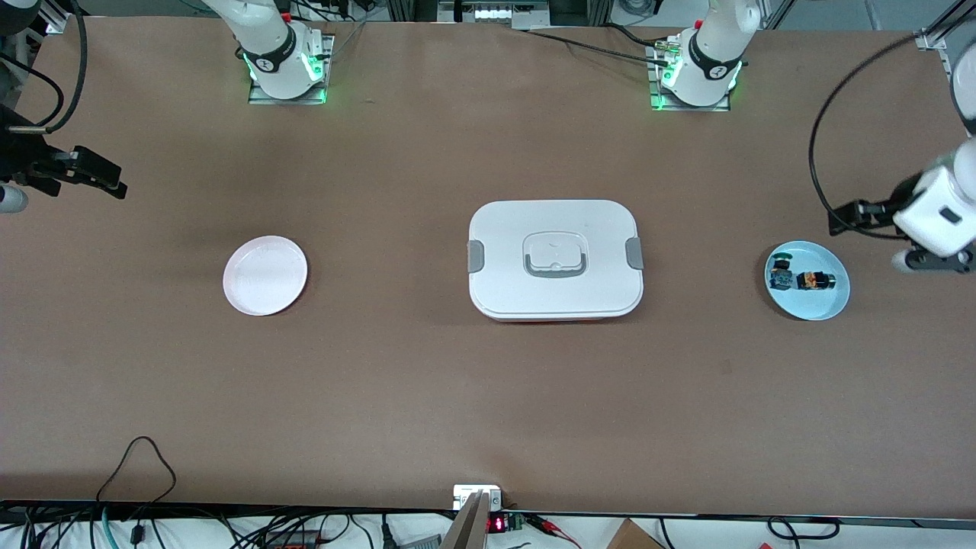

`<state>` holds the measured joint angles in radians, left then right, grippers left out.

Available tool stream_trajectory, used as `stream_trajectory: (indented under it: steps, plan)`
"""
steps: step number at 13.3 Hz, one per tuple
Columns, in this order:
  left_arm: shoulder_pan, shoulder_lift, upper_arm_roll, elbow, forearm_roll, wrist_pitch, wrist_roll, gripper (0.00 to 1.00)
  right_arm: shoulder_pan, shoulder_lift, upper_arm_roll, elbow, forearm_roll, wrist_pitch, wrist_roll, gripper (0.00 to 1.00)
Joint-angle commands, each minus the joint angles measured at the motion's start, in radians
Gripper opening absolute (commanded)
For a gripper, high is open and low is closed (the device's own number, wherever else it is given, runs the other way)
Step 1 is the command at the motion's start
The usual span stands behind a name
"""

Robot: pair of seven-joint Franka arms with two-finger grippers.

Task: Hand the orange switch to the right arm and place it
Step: 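Move the left gripper down over the orange switch in the blue dish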

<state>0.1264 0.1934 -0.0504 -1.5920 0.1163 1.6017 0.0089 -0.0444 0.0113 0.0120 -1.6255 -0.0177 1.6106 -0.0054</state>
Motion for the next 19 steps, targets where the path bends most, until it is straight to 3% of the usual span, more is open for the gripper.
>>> stream_trajectory:
  steps: [1,6,9,16,19]
  plan:
    - [0.097,0.099,-0.003,0.034,0.02,0.039,0.023,1.0,-0.006,-0.001,0.005,0.009,-0.007,0.0,-0.004,1.0]
    - [0.249,0.242,-0.008,0.021,0.016,0.28,0.196,1.0,-0.006,-0.001,0.005,0.009,-0.004,0.0,-0.001,1.0]
    - [0.259,0.261,-0.019,-0.008,0.005,0.349,0.23,1.0,-0.006,0.006,0.005,0.009,-0.002,0.0,0.001,1.0]
    - [0.26,0.258,-0.046,-0.316,0.006,0.769,0.25,1.0,-0.006,0.006,0.005,0.009,-0.002,0.002,0.004,1.0]
    - [0.263,0.258,-0.046,-0.361,0.006,0.8,0.264,1.0,-0.005,0.007,0.006,0.009,-0.002,0.002,0.001,1.0]
